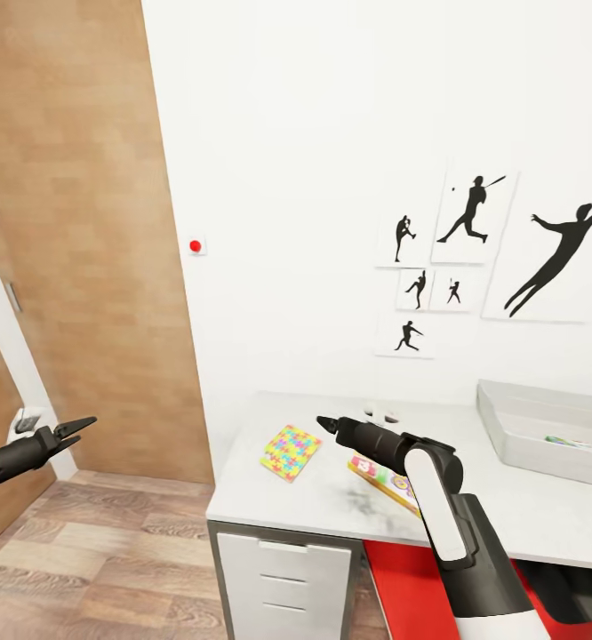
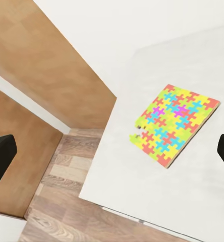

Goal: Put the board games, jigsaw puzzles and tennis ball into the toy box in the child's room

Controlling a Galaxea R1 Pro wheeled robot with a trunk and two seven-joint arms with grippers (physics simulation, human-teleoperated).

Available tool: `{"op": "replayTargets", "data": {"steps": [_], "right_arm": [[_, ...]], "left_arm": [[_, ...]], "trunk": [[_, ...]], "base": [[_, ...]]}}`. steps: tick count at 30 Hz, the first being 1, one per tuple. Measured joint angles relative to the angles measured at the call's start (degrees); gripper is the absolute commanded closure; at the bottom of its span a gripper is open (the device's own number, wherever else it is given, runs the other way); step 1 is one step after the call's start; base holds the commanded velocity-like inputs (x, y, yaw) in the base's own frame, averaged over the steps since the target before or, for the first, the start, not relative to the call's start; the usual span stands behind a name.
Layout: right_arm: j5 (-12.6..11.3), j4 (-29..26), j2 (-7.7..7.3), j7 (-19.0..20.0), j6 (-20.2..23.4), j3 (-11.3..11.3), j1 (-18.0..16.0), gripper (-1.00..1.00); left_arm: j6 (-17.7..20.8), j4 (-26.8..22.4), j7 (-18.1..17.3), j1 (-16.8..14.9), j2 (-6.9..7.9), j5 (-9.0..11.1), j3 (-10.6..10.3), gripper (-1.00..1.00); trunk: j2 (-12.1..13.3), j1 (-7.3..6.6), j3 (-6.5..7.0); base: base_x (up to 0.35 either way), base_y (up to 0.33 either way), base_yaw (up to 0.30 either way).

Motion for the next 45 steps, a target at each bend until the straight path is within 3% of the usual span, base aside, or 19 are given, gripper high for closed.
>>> {"op": "replayTargets", "data": {"steps": [9, 13, 14, 17, 19, 20, 21, 22, 23, 28, 34, 45], "right_arm": [[0.16, 0.01, 0.03, -0.47, 0.01, 0.11, 0.00, -1.00], [0.24, -0.03, 0.20, -4.34, 0.12, 0.17, 0.00, -1.00], [0.26, -0.09, 0.32, -8.38, 0.26, 0.44, 0.00, -1.00], [0.16, -0.62, 0.54, -15.64, 0.92, 2.00, -0.01, -1.00], [-0.07, -1.24, 1.40, -24.27, 1.55, 4.79, -0.01, -1.00], [-0.16, -1.38, 1.75, -26.60, 1.65, 5.55, -0.01, -1.00], [-0.38, -1.62, 2.55, -30.81, 1.77, 6.91, -0.01, -1.00], [-0.85, -1.97, 4.61, -40.37, 1.84, 9.86, -0.02, -1.00], [-0.74, -2.00, 4.71, -41.40, 1.94, 10.23, -0.03, -1.00], [-0.81, -2.03, 4.71, -43.56, 1.79, 10.88, -0.07, -1.00], [-0.83, -2.00, 4.71, -43.78, 1.70, 10.94, -0.07, -1.00], [-0.90, -1.99, 4.71, -43.67, 1.69, 10.98, -0.07, -1.00]], "left_arm": [[0.00, 0.00, 0.15, 0.00, 0.01, -0.48, -0.01, -1.00], [0.00, 0.01, 0.26, 0.00, 0.00, -0.52, -0.03, -1.00], [0.00, 0.01, 0.27, 0.00, 0.00, -0.53, -0.04, -1.00], [-0.26, 0.01, 0.35, 0.00, 0.00, -0.55, -0.08, -1.00], [-1.24, 0.01, 0.37, 0.00, 0.00, -0.56, -0.46, -1.00], [-1.51, 0.01, 0.39, 0.00, 0.00, -0.56, -0.70, -1.00], [-1.92, 0.02, 0.41, 0.00, 0.00, -0.56, -1.23, -1.00], [-2.49, 0.02, 0.46, 0.00, -0.01, -0.59, -2.51, -1.00], [-2.56, 0.01, 0.48, 0.00, 0.00, -0.58, -2.64, -1.00], [-3.00, 0.01, 0.57, 0.00, 0.00, -0.67, -2.98, -1.00], [-3.61, 0.02, 0.44, 0.00, 0.02, -1.88, -2.99, -1.00], [-4.15, 0.01, 0.55, 0.00, 0.00, -2.18, -2.96, -1.00]], "trunk": [[0.00, 0.00, -0.28], [0.00, 0.00, -0.44], [0.00, 0.00, -0.46], [0.00, 0.00, -0.50], [-0.01, 0.00, -0.51], [-0.01, 0.00, -0.51], [-0.01, 0.00, -0.51], [-0.01, 0.00, -0.51], [0.00, 0.00, -0.51], [0.00, 0.00, -0.51], [0.00, 0.00, -0.51], [-0.01, -0.02, -0.51]], "base": [[0.000, 0.186, 0.000], [0.000, 0.037, 0.000], [0.000, 0.013, 0.000], [0.000, 0.006, 0.000], [0.000, 0.002, 0.000], [0.000, 0.001, 0.000], [0.000, 0.000, 0.000], [0.000, 0.000, 0.000], [0.000, 0.000, 0.000], [0.000, 0.000, 0.000], [0.000, 0.000, 0.000], [0.127, 0.063, 0.000]]}}
